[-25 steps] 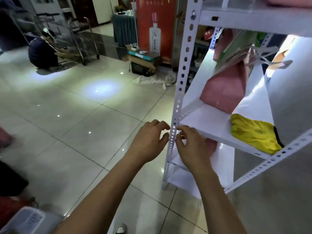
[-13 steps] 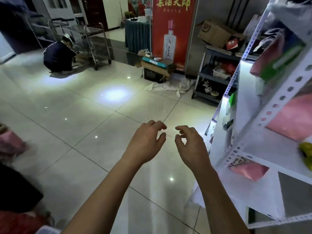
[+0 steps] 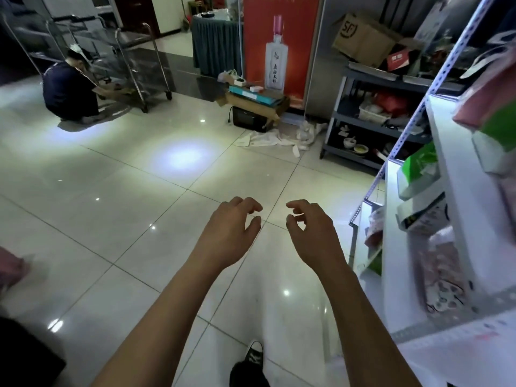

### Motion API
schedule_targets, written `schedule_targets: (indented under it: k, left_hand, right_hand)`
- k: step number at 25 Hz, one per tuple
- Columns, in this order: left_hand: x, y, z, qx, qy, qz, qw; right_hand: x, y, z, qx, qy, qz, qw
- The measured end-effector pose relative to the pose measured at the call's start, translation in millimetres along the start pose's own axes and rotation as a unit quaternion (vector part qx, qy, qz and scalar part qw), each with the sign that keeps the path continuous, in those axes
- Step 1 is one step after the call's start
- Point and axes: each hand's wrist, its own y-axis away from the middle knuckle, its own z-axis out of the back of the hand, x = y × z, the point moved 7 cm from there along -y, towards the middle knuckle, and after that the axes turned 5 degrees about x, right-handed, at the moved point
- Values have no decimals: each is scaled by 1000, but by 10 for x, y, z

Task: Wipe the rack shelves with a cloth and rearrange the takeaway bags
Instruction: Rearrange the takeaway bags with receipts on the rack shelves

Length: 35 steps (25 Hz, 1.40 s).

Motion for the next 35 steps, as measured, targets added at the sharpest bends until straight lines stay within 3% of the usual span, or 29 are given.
schedule_targets:
  k: [12, 22, 35]
  left_hand:
    - [597, -2240, 505, 37, -35, -53, 997]
    - [964, -4230, 606, 99, 3, -201, 975]
    - [-72, -5833, -67, 217, 23, -414, 884]
  right_hand:
    - [101, -2234, -350, -49, -9, -23, 998]
    - [-64, -3701, -276, -191, 6, -136, 972]
    - [-659, -4100, 539, -400, 41, -287, 870]
